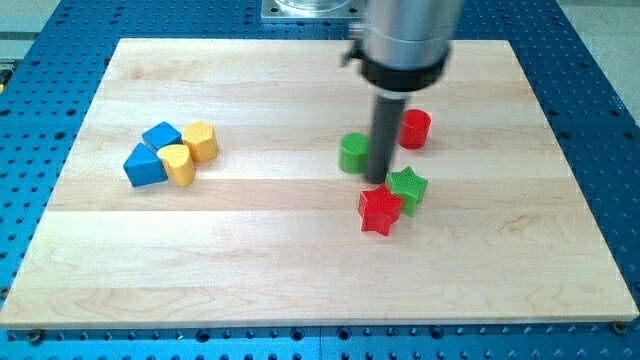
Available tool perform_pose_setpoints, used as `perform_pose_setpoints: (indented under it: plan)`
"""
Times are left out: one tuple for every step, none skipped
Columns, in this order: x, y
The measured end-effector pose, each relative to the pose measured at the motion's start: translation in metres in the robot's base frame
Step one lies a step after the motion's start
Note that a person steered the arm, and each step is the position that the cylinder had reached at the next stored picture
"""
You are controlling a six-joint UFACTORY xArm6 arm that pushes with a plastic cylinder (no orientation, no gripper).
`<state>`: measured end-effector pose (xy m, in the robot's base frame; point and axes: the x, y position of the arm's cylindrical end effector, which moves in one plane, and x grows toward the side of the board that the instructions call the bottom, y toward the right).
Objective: Push the green circle to the top left of the red circle
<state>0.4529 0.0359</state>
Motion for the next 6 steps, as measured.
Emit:
perform_pose_setpoints:
  plan:
    - [-0.051, -0.071]
    - [-0.093, -0.051]
    - [-0.056, -0.064]
    - [-0.017, -0.044]
    - [-0.062, -0.029]
    - [-0.098, -0.014]
